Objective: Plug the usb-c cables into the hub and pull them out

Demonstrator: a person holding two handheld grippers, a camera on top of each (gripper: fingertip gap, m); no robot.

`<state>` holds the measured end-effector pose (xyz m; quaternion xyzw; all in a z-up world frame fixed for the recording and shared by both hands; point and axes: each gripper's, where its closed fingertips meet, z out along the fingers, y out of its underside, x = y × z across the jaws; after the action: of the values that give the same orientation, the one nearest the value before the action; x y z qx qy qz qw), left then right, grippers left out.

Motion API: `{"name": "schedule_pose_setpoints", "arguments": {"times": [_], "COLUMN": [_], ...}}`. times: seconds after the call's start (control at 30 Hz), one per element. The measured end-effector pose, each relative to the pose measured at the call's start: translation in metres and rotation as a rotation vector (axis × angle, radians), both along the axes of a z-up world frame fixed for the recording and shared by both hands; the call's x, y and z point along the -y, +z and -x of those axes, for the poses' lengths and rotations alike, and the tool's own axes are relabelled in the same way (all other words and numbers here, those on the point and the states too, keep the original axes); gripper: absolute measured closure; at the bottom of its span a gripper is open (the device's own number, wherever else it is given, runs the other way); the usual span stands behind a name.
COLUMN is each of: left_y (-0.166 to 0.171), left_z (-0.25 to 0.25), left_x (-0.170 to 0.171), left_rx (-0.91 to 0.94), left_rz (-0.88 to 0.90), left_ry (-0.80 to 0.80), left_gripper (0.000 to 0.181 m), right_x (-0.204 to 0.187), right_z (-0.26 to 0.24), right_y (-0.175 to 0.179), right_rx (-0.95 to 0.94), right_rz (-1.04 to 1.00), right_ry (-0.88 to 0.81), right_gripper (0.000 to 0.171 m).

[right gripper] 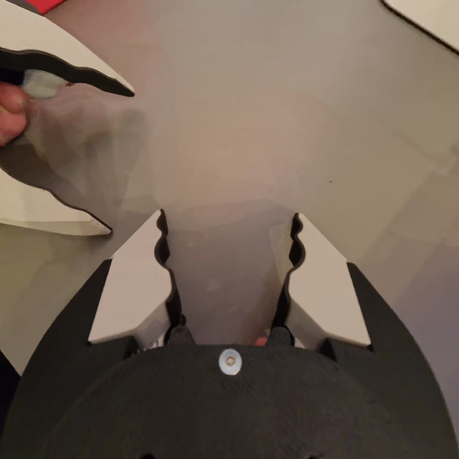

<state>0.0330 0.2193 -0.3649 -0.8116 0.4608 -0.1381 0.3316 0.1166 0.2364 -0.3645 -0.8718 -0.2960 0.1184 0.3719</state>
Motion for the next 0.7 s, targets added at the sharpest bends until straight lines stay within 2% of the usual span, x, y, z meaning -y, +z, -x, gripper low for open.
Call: {"name": "schedule_pose_setpoints", "arguments": {"times": [0.13,0.33,0.4,0.5,0.63,0.7], "left_y": [-0.001,-0.004,-0.005,-0.006,-0.006,-0.007], "left_z": [0.001,0.000,0.000,0.000,0.001,0.001], "left_x": [0.003,0.012,0.013,0.014,0.016,0.016], "left_rx": [-0.007,-0.021,-0.024,-0.026,-0.031,-0.030], "left_rz": [0.020,0.076,0.093,0.099,0.103,0.104], "left_ry": [-0.011,-0.050,-0.045,-0.049,-0.056,-0.057], "left_gripper": [0.071,0.066,0.066,0.063,0.059,0.058], "right_x": [0.003,0.015,0.017,0.015,0.016,0.013], "right_z": [0.001,0.009,0.011,0.007,0.004,0.001], "right_y": [0.000,-0.007,-0.007,-0.003,-0.003,-0.001], "right_rx": [0.006,0.028,0.040,0.045,0.051,0.048], "right_rz": [0.002,0.038,0.036,0.011,-0.002,-0.008], "right_ry": [0.026,0.096,0.096,0.055,0.052,0.025], "right_gripper": [0.071,0.028,0.024,0.035,0.033,0.039]}}
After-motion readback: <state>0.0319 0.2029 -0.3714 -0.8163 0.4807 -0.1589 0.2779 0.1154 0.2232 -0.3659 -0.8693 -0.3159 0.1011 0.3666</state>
